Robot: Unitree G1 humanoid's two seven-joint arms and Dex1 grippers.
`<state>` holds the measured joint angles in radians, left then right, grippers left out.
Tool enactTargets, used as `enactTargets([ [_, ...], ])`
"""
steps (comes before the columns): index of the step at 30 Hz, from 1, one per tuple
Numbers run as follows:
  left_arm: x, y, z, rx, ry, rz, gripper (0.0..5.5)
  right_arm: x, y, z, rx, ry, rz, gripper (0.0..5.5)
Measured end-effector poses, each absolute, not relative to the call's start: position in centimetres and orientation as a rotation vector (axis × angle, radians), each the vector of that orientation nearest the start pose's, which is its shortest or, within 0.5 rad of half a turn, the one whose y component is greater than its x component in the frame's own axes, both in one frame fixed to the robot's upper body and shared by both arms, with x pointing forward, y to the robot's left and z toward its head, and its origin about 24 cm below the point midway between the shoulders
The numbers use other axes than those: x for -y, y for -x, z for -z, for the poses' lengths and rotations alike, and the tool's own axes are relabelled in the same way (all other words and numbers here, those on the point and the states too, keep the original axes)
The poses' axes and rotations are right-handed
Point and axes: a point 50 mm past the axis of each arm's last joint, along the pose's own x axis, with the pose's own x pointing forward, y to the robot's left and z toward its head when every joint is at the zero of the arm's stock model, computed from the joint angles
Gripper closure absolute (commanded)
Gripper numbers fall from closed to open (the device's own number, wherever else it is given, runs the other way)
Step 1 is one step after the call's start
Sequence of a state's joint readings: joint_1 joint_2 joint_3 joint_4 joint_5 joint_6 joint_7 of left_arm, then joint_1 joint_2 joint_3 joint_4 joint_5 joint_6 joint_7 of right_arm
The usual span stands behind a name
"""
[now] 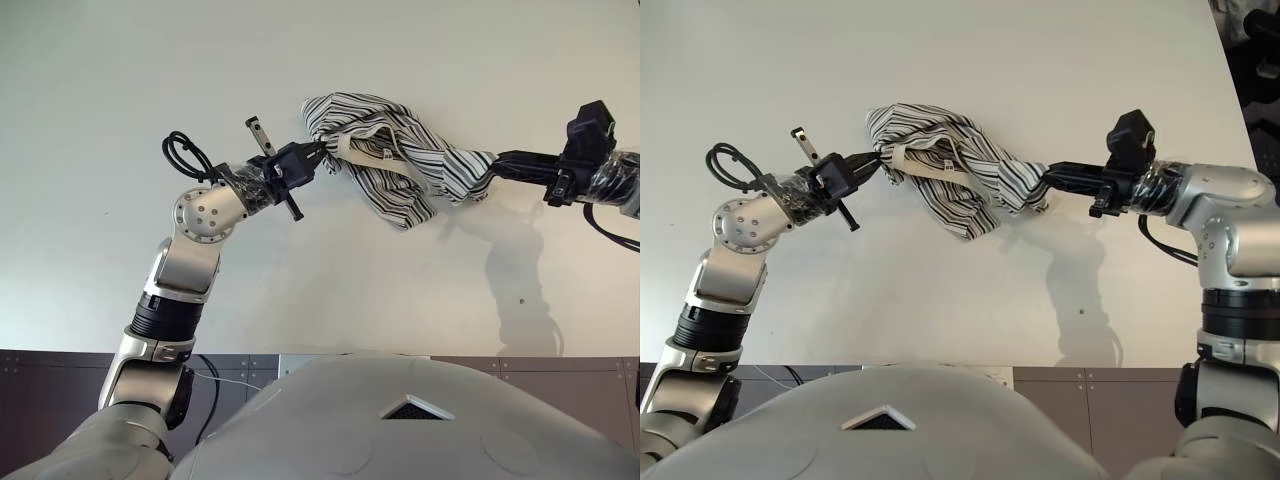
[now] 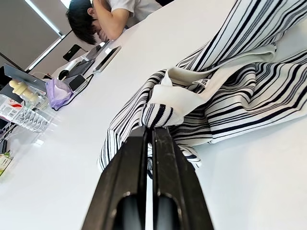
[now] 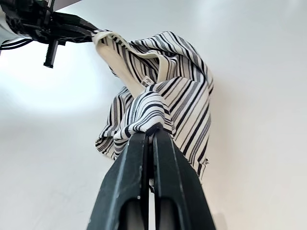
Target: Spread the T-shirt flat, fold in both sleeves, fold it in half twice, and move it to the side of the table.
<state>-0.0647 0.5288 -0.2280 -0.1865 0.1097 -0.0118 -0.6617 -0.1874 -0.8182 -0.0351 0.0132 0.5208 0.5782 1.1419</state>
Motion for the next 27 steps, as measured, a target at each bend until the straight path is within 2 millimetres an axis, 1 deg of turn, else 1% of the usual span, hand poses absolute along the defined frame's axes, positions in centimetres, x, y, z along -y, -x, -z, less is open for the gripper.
enactTargets([
  [2,-15.7,-23.3,-8.6,0.008,-0.703,0.946,5.37,25.7,-25.5,-10.2,-0.51,0.028,-0.99,5.4],
  [4,-16.4,-23.2,-9.4,0.016,-0.724,0.969,5.37,26.3,-25.8,-9.7,-0.527,0.047,-0.955,5.4],
  [6,-17.2,-23.0,-10.6,0.029,-0.765,1.005,5.37,27.5,-26.1,-8.6,-0.575,0.092,-0.879,5.4],
  [7,-17.4,-22.9,-10.8,0.025,-0.783,1.025,5.37,27.8,-26.1,-7.9,-0.602,0.12,-0.858,5.4],
  [9,-17.6,-22.7,-11.0,0.019,-0.811,1.061,5.37,27.8,-26.1,-7.3,-0.619,0.196,-0.854,5.4],
  [10,-17.6,-22.2,-11.2,0.027,-0.839,1.098,5.37,27.8,-26.1,-6.9,-0.621,0.266,-0.859,5.4],
  [12,-17.9,-21.5,-10.7,0.004,-0.849,1.144,5.4,27.6,-26.0,-6.5,-0.59,0.387,-0.864,5.05],
  [13,-18.0,-21.0,-10.5,-0.009,-0.842,1.172,5.4,27.4,-26.1,-6.7,-0.542,0.479,-0.862,4.92],
  [15,-18.0,-20.8,-10.6,-0.005,-0.818,1.178,5.4,26.7,-26.2,-7.2,-0.446,0.628,-0.88,4.68],
  [16,-18.1,-20.9,-10.9,-0.003,-0.799,1.169,5.4,26.5,-26.2,-7.2,-0.421,0.684,-0.879,4.68],
  [18,-18.2,-21.4,-11.7,0.005,-0.717,1.128,5.4,26.6,-26.1,-7.5,-0.348,0.862,-0.854,4.68],
  [20,-18.3,-21.6,-12.1,0.001,-0.682,1.108,5.4,26.8,-25.9,-7.6,-0.32,0.922,-0.843,4.68],
  [23,-18.3,-21.7,-12.9,0.004,-0.599,1.078,5.4,27.3,-24.5,-7.6,-0.296,1.021,-0.868,4.1],
  [24,-18.3,-21.7,-13.1,0.0,-0.583,1.073,5.4,27.3,-24.2,-7.8,-0.269,1.038,-0.875,4.1],
  [26,-18.3,-21.8,-13.3,-0.01,-0.558,1.066,5.4,25.8,-22.9,-8.6,-0.143,1.094,-0.968,4.1],
  [27,-18.3,-21.8,-13.4,-0.007,-0.56,1.066,5.4,25.5,-22.4,-8.7,-0.104,1.114,-1.002,4.1],
])
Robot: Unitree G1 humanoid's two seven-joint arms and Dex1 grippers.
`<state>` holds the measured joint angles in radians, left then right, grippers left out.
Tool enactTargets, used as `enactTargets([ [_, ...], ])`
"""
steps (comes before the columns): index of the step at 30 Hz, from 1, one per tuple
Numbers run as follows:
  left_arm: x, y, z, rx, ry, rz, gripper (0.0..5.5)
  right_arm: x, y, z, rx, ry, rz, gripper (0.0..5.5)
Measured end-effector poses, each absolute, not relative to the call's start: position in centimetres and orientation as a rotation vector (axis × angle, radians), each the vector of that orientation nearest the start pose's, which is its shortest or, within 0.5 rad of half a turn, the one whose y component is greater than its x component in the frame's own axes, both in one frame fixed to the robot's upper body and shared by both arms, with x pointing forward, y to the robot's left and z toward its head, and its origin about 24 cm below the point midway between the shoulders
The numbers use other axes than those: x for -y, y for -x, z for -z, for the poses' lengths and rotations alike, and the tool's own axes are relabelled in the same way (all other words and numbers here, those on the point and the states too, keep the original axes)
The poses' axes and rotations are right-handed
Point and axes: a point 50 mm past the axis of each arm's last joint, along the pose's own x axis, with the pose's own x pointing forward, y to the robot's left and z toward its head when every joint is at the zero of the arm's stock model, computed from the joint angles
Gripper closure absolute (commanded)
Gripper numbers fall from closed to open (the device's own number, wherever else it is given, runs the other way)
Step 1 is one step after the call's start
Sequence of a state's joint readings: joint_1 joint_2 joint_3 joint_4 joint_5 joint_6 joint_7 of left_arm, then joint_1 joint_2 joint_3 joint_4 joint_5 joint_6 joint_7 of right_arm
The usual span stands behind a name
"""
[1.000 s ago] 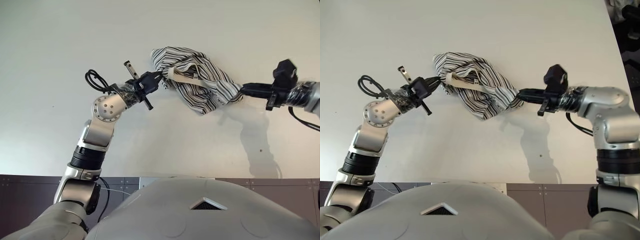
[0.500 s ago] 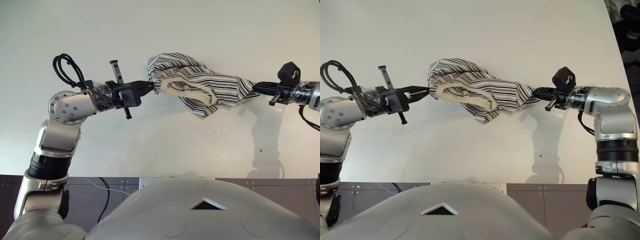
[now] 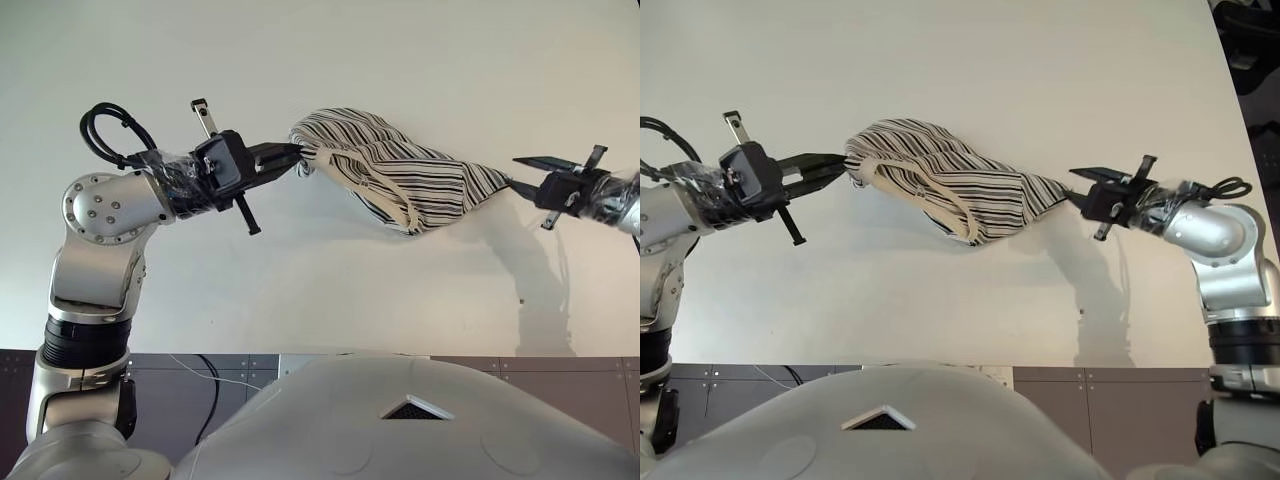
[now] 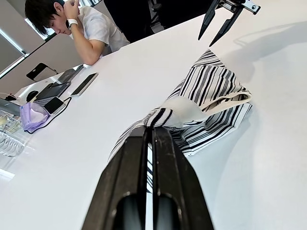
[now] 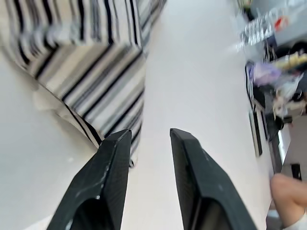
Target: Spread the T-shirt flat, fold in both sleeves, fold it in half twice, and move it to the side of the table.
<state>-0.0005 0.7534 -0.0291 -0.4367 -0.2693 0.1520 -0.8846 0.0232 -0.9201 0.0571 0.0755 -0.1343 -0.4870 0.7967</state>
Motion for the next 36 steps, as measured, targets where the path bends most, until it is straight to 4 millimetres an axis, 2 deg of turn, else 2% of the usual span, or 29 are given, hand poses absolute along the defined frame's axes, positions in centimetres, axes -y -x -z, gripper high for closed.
enactTargets([
  [5,-18.3,-21.7,-13.2,-0.018,-0.572,1.062,5.4,23.0,-19.4,-8.5,0.072,1.158,-1.184,4.1],
  [9,-18.3,-21.8,-13.1,-0.023,-0.573,1.065,5.4,21.1,-18.2,-5.4,0.096,1.179,-1.241,4.1],
  [12,-18.0,-22.3,-13.9,-0.01,-0.564,1.069,5.4,20.9,-18.0,-3.2,0.07,1.204,-1.191,4.1],
  [13,-18.0,-22.4,-13.9,-0.009,-0.564,1.072,5.4,20.9,-18.1,-3.0,0.078,1.21,-1.17,4.1],
  [18,-17.9,-22.6,-14.2,-0.018,-0.546,1.086,5.4,20.9,-18.5,-2.3,0.13,1.252,-1.068,4.1],
  [23,-17.8,-22.8,-14.6,-0.006,-0.55,1.094,5.4,20.4,-18.7,-1.9,0.172,1.267,-1.049,4.1],
  [31,-17.8,-23.0,-14.7,-0.007,-0.555,1.095,5.4,20.1,-19.0,-1.9,0.206,1.239,-1.067,5.38],
  [36,-18.4,-23.2,-14.1,-0.014,-0.608,1.068,5.4,20.6,-19.3,-2.7,0.155,1.12,-1.037,5.38],
])
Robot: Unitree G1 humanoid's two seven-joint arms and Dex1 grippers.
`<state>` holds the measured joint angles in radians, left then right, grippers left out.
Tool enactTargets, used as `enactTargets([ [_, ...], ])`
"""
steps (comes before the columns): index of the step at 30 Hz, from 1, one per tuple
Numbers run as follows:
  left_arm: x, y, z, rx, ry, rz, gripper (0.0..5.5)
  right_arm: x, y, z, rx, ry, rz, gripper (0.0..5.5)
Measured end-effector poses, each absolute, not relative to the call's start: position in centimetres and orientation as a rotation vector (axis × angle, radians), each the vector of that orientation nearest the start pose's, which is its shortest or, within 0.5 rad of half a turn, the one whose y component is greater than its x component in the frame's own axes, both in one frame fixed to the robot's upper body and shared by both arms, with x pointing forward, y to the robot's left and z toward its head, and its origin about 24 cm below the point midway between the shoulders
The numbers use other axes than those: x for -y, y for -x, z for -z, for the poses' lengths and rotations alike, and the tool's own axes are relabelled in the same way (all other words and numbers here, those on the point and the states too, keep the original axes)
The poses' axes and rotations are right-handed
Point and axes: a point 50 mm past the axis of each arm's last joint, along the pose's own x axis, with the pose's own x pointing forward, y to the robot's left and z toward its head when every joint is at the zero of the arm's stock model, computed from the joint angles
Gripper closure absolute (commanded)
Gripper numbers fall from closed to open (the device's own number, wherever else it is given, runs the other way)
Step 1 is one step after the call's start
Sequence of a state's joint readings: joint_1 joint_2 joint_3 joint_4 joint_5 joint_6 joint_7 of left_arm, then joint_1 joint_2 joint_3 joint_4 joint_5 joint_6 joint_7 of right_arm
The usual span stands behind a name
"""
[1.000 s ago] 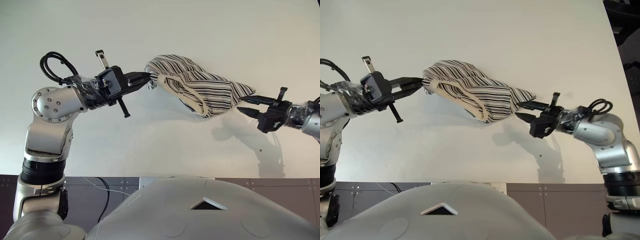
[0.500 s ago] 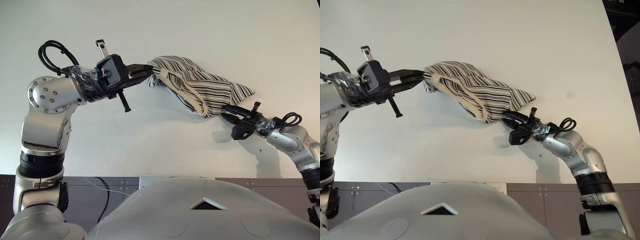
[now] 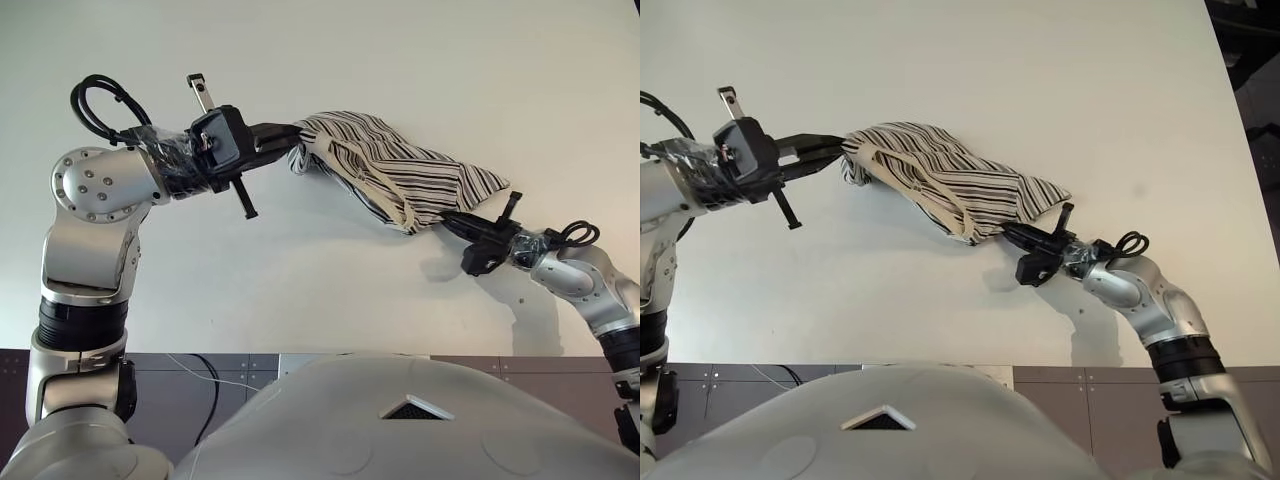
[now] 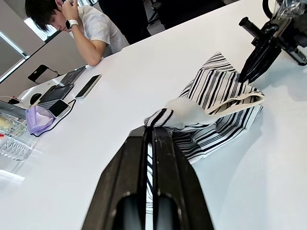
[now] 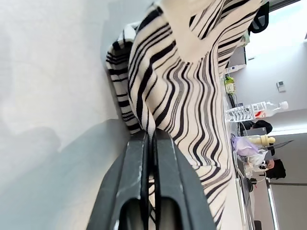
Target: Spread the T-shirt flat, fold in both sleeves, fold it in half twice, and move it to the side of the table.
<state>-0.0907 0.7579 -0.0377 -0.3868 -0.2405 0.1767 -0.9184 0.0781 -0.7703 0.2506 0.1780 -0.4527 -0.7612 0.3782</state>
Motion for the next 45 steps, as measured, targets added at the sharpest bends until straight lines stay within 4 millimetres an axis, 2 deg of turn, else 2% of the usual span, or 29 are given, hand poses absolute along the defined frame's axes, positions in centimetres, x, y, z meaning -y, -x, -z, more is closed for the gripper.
enactTargets([
  [3,-18.8,-23.0,-13.6,-0.022,-0.644,1.061,5.4,21.8,-20.2,-5.6,0.151,1.001,-0.993,5.38],
  [6,-17.9,-20.7,-12.2,-0.038,-0.673,1.194,5.4,23.6,-20.3,-7.5,0.086,0.991,-1.026,5.38],
  [9,-17.0,-17.6,-8.6,-0.121,-0.788,1.379,5.4,24.7,-20.1,-7.9,0.014,1.045,-1.1,5.38],
  [13,-17.1,-16.7,-5.6,-0.177,-0.897,1.464,5.4,24.4,-20.3,-7.8,-0.001,1.075,-1.17,5.38],
  [15,-17.5,-16.8,-4.7,-0.196,-0.934,1.446,5.0,24.5,-20.6,-7.8,-0.013,1.1,-1.187,5.4],
  [19,-18.4,-17.0,-4.4,-0.152,-1.03,1.381,4.35,24.7,-20.6,-7.6,-0.025,1.111,-1.197,5.4],
  [24,-20.5,-17.0,-5.0,-0.069,-1.118,1.328,4.31,24.8,-20.3,-7.3,-0.04,1.115,-1.209,5.4],
  [28,-22.2,-17.6,-4.1,-0.062,-1.238,1.301,4.31,24.8,-20.3,-7.2,-0.042,1.116,-1.211,5.4],
  [37,-20.9,-19.1,-3.0,0.096,-1.329,1.269,4.31,24.2,-20.8,-7.5,-0.022,1.132,-1.232,5.4],
  [42,-20.6,-19.2,-2.8,0.13,-1.329,1.263,4.31,24.0,-20.8,-7.4,-0.018,1.126,-1.238,5.4],
  [45,-20.5,-19.3,-2.7,0.146,-1.339,1.282,4.85,23.9,-20.8,-7.3,-0.014,1.119,-1.237,5.4],
])
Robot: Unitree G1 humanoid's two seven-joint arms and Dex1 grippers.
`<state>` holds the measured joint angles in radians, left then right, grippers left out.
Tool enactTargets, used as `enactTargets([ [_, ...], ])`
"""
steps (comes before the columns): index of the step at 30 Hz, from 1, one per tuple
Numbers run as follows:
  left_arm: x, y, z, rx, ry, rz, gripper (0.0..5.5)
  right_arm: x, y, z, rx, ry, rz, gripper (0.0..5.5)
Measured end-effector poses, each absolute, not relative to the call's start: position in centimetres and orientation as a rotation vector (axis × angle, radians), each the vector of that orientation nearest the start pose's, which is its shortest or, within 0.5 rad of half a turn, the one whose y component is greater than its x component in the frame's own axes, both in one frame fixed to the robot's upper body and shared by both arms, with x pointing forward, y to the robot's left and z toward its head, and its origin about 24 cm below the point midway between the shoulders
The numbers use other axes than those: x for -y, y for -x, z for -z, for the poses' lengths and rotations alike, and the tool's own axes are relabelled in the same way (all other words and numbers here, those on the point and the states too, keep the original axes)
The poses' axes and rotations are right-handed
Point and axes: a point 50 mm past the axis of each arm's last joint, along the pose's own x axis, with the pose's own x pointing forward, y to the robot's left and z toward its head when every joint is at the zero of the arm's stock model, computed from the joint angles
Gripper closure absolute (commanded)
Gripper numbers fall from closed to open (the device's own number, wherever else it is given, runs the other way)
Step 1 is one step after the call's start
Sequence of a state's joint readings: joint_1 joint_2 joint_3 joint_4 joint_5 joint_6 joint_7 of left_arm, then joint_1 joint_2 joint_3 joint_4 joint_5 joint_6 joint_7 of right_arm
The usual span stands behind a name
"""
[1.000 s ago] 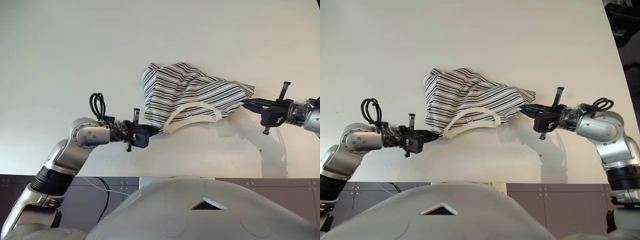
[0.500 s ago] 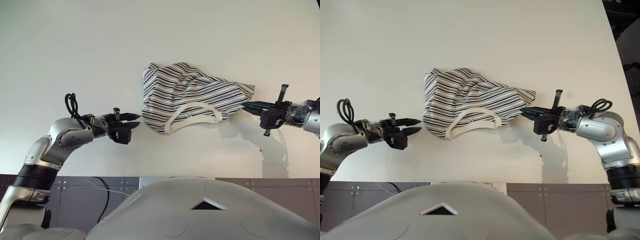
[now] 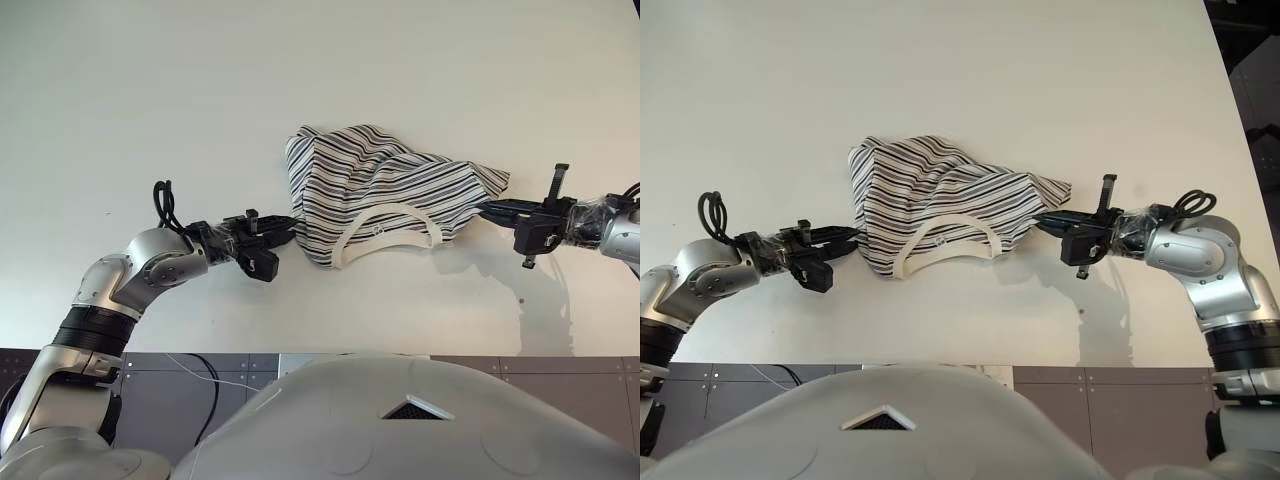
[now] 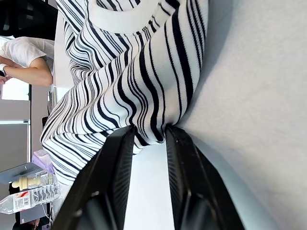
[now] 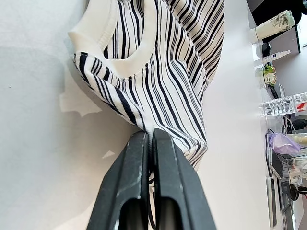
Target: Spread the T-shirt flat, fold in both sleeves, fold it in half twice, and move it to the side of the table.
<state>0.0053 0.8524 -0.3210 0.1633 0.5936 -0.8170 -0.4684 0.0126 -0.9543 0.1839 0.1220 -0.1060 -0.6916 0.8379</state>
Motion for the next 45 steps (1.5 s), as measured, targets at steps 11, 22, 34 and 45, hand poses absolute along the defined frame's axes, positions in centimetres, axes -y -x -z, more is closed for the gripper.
enactTargets([
  [11,-21.1,-20.1,-2.8,0.072,-1.179,1.258,5.38,23.7,-21.0,-7.5,-0.003,1.078,-1.216,5.4],
  [22,-23.2,-24.4,-10.8,0.144,-0.734,0.821,5.38,24.1,-24.8,-16.0,0.137,0.716,-0.997,5.4],
  [34,-23.9,-38.0,-17.7,0.083,-0.672,0.469,5.38,22.3,-38.2,-22.1,0.066,0.723,-0.774,5.4],
  [45,-21.7,-42.2,-27.3,0.09,-0.827,0.152,5.38,18.3,-42.4,-28.5,0.086,0.986,-0.314,5.4],
])
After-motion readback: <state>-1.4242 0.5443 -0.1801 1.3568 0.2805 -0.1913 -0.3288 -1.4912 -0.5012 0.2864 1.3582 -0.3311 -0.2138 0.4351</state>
